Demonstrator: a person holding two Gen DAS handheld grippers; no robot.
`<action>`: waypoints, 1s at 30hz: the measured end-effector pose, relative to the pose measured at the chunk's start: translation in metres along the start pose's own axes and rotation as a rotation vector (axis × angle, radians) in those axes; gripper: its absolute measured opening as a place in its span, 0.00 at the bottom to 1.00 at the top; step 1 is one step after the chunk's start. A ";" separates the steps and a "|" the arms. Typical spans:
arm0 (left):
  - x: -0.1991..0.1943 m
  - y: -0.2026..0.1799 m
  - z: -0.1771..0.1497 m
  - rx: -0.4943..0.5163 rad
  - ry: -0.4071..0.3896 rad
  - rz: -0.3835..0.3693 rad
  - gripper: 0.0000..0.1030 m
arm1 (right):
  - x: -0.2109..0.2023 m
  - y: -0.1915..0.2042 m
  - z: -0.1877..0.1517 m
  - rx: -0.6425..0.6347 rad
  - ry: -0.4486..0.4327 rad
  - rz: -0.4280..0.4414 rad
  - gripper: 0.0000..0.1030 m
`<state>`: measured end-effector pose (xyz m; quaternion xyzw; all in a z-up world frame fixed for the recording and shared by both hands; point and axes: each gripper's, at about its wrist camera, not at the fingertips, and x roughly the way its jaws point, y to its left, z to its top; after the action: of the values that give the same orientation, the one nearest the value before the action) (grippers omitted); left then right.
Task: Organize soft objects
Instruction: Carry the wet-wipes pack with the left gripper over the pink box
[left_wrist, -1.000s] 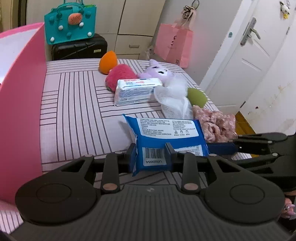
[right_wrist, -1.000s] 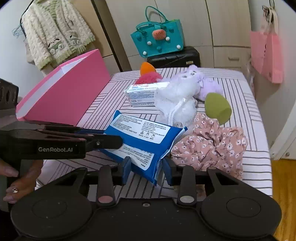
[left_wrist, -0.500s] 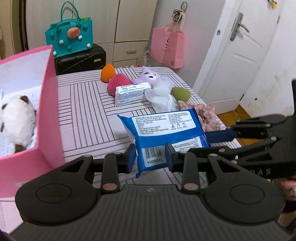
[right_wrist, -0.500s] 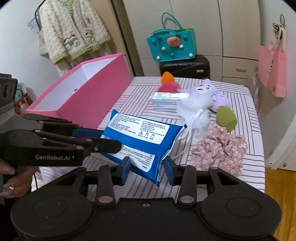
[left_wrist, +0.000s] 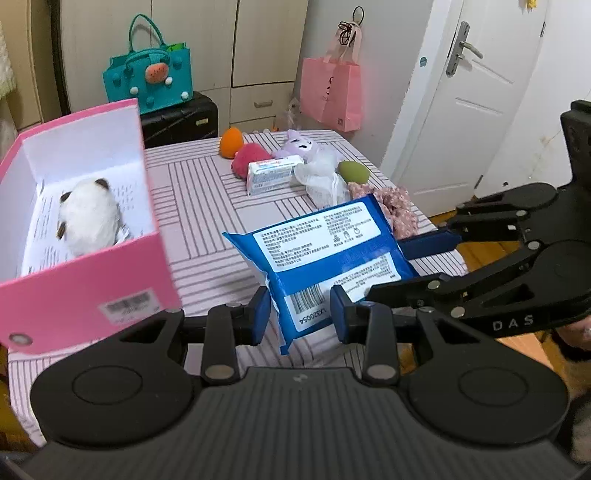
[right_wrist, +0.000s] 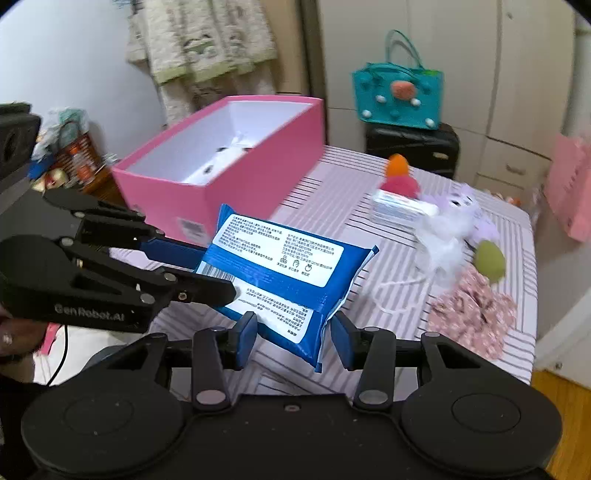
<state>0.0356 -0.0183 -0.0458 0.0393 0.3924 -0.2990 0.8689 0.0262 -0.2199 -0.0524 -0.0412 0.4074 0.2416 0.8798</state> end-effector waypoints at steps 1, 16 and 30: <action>-0.004 0.003 -0.001 -0.005 0.003 -0.005 0.32 | -0.001 0.004 0.001 -0.013 -0.001 0.006 0.50; -0.060 0.052 0.002 -0.037 -0.026 -0.007 0.32 | -0.005 0.061 0.049 -0.185 -0.072 0.072 0.53; -0.068 0.130 0.050 -0.103 -0.151 0.112 0.32 | 0.032 0.074 0.128 -0.272 -0.185 0.097 0.44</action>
<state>0.1055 0.1063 0.0150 -0.0063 0.3381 -0.2314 0.9122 0.0994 -0.1073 0.0182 -0.1176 0.2898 0.3393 0.8872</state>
